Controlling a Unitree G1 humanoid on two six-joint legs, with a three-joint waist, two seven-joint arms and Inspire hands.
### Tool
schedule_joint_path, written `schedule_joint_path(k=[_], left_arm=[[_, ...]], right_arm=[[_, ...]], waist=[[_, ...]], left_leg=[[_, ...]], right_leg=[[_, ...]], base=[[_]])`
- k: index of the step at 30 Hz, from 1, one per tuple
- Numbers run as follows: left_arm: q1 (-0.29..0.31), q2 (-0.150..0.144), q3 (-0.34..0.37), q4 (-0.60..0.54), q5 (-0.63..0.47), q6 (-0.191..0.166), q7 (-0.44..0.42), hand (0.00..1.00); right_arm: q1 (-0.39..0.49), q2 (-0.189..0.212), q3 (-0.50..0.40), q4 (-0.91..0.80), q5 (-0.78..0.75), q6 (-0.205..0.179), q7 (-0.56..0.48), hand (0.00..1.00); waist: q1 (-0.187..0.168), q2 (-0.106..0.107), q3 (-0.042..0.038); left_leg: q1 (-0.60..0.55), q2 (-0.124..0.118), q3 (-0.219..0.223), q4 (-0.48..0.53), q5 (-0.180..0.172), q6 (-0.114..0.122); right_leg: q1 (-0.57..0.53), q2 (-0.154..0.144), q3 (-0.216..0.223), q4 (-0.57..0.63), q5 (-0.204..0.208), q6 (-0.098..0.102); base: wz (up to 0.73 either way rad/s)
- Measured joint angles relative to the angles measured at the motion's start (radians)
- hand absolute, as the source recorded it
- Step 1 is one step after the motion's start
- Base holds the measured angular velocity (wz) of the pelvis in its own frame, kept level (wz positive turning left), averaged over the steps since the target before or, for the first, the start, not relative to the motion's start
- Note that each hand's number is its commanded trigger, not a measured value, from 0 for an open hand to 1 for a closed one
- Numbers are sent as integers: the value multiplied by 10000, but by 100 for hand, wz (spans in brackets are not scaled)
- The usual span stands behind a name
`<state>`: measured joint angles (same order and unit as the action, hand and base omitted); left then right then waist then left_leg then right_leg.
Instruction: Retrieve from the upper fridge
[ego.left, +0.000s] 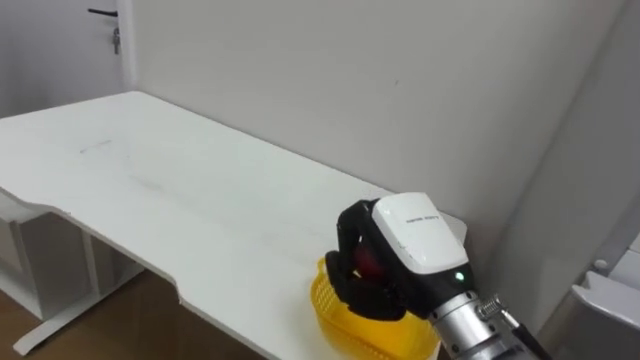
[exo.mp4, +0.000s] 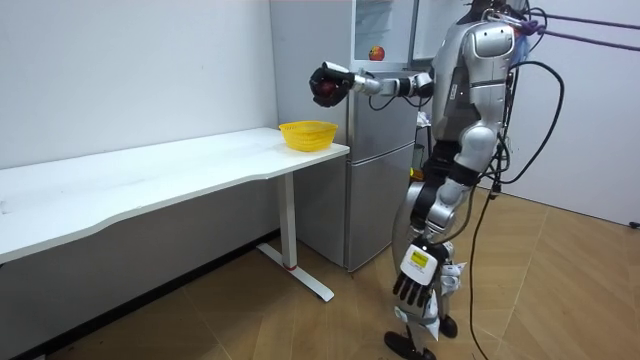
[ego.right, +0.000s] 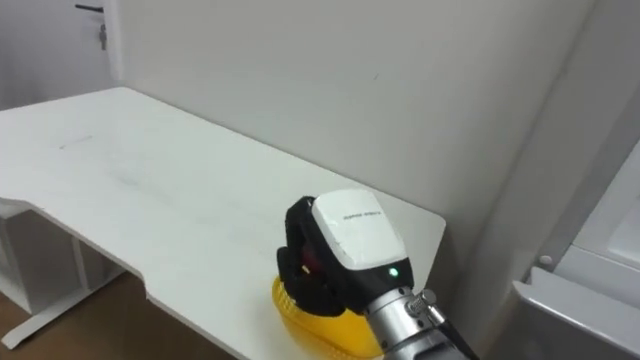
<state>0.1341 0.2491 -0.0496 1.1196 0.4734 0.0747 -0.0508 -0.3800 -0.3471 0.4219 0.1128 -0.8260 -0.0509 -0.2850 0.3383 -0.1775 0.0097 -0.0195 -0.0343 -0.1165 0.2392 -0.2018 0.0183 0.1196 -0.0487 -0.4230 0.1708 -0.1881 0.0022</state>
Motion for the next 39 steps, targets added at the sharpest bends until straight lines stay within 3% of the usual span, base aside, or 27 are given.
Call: schedule_joint_path(k=[9, 18, 32, 33, 34, 35, 36, 39], left_arm=[[135, 19, -12, 3, -7, 83, -21, 0], [75, 54, -9, 5, -8, 74, -4, 0], [109, 88, 70, -25, -11, 78, -4, 0], [110, 88, 69, -24, -15, 79, -4, 0], [111, 87, 63, -31, -31, 83, -3, 0], [119, 84, 56, -69, -84, 93, -1, 0], [130, 80, 52, -100, -87, 100, -2, 0], [171, 74, 52, -230, -89, 134, -1, 0]], right_arm=[[-369, 0, -8, 401, -18, 78, -131, 100], [-627, 0, -7, 1342, 587, -37, -114, 100], [-675, -10, -3, 1711, 978, -19, 47, 100], [-674, -10, -3, 1713, 1039, -16, 47, 96], [-674, -9, 4, 1748, 1179, -11, 46, 51], [-674, -9, 4, 1841, 1324, -5, 46, 20], [-674, -9, 4, 1897, 1386, 3, 46, 0], [-671, -12, 6, 2020, 1592, 128, 46, 0]], waist=[[-21, -69, 24], [12, -145, 127], [86, -162, 121], [85, -159, 123], [83, -156, 125], [78, -157, 125], [80, -156, 125], [76, -140, 135]], left_leg=[[-204, -69, -119, 216, 8, 10], [-437, -118, -244, 361, 8, 12], [-569, -111, -203, 351, 34, 12], [-563, -111, -204, 355, 35, 12], [-554, -111, -200, 359, 34, 12], [-550, -107, -152, 358, 34, 12], [-552, -105, -146, 357, 34, 12], [-560, -96, -110, 333, 33, 12]], right_leg=[[-55, -39, -170, 2, -4, 7], [-191, -63, -171, 15, -34, 52], [-374, -51, -39, 1, -32, 48], [-369, -51, -38, 0, -32, 48], [-357, -50, -40, -2, -31, 48], [-355, -51, -38, -1, -32, 48], [-358, -51, -38, -1, -31, 48], [-368, -51, -20, -1, -32, 48]], base=[[7], [1], [-1], [0], [0], [0], [0], [-4]])
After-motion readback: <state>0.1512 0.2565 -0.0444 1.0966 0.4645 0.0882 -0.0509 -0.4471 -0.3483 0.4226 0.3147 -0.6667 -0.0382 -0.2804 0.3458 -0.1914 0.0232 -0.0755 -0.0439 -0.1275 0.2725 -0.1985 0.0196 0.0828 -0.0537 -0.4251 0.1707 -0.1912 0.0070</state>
